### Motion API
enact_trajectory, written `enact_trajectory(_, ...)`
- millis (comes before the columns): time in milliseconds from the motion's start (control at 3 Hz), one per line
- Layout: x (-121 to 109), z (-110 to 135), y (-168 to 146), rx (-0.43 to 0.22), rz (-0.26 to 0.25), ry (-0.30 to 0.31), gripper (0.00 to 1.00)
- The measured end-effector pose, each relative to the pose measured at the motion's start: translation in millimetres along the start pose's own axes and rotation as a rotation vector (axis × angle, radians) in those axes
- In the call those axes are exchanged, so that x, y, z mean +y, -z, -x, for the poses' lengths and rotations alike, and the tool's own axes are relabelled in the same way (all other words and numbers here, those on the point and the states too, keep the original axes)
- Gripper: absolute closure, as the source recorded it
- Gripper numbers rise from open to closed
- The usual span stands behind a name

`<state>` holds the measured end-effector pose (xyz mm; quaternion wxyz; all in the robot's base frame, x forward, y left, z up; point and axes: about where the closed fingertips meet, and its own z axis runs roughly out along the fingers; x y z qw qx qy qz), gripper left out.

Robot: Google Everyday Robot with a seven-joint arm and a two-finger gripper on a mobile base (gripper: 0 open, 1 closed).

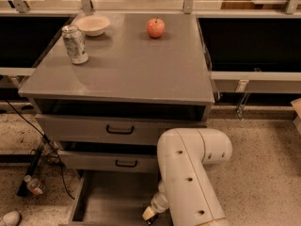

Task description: Place rxbar blueberry into bottom drawer

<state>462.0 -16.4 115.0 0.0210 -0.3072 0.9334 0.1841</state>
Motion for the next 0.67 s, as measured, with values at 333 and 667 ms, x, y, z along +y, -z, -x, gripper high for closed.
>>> enact_trajectory(333, 0.2, -0.2, -0.2, 0.0, 0.0, 0.0, 0.0)
enact_trajectory(667, 0.2, -0.2, -0.2, 0.0, 0.0, 0.0, 0.0)
